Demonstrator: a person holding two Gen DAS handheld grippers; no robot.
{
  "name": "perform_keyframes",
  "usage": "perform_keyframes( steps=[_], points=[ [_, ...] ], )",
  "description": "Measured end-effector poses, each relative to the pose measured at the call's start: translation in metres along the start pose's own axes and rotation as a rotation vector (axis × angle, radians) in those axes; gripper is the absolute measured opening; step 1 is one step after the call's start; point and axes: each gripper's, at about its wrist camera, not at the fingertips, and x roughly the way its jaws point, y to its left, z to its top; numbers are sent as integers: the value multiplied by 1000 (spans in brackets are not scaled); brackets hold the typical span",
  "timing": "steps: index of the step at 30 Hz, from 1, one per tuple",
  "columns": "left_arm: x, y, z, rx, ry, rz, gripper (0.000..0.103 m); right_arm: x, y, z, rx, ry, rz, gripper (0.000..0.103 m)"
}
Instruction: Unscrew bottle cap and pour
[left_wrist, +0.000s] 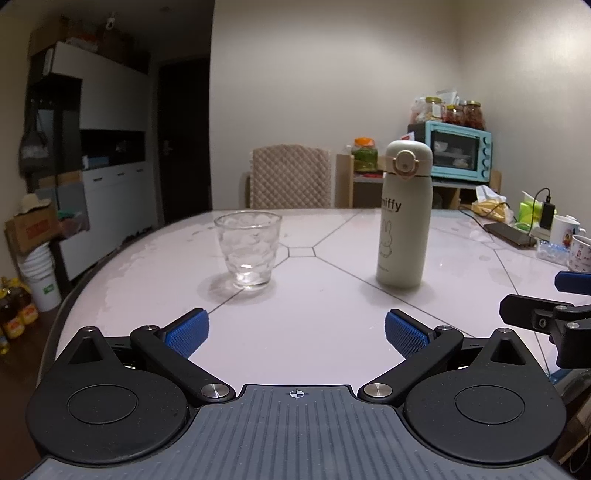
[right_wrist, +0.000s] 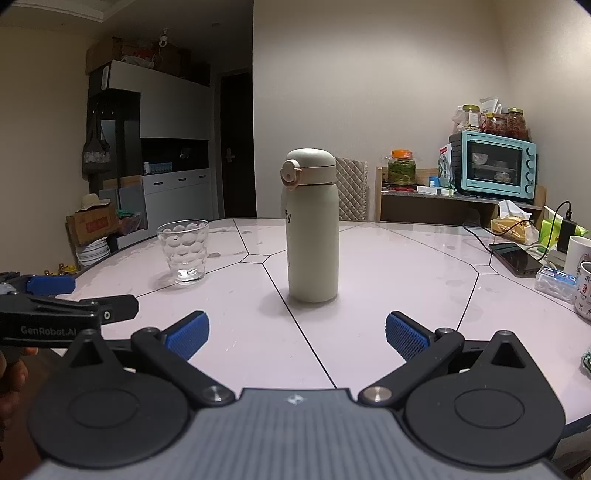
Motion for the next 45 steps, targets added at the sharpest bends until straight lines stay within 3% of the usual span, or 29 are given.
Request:
perform_keyframes(
  steps=[45],
  points=[
    [10, 6, 1, -14, 15, 3, 103, 8, -10, -2, 30, 0, 4, 103]
  ],
)
